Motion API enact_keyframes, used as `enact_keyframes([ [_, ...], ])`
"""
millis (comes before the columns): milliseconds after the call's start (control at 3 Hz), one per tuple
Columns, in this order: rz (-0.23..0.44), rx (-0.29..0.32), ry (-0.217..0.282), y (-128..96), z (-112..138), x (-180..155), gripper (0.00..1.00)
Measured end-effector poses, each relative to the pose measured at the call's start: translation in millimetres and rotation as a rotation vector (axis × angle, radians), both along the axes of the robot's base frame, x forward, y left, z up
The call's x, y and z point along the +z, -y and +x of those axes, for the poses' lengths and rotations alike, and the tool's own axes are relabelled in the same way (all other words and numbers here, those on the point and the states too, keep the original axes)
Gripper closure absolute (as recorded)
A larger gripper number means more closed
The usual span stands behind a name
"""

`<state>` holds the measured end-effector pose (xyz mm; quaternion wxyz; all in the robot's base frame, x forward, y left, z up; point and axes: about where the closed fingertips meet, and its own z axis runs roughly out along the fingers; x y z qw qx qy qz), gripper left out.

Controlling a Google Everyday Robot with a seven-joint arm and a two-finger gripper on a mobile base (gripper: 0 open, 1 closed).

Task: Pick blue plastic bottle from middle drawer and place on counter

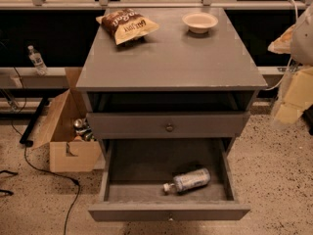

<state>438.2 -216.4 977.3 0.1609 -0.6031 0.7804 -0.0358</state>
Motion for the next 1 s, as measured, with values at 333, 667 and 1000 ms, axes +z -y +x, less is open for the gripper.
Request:
enact_keyframes([
  [333, 0.0, 0.0, 0.0, 0, 0, 0, 0.0],
  [667, 0.036, 0.046, -0.009, -12, 7, -20, 0.0],
  [1000, 0.124, 0.101, -0.026, -33, 22, -65, 0.0],
])
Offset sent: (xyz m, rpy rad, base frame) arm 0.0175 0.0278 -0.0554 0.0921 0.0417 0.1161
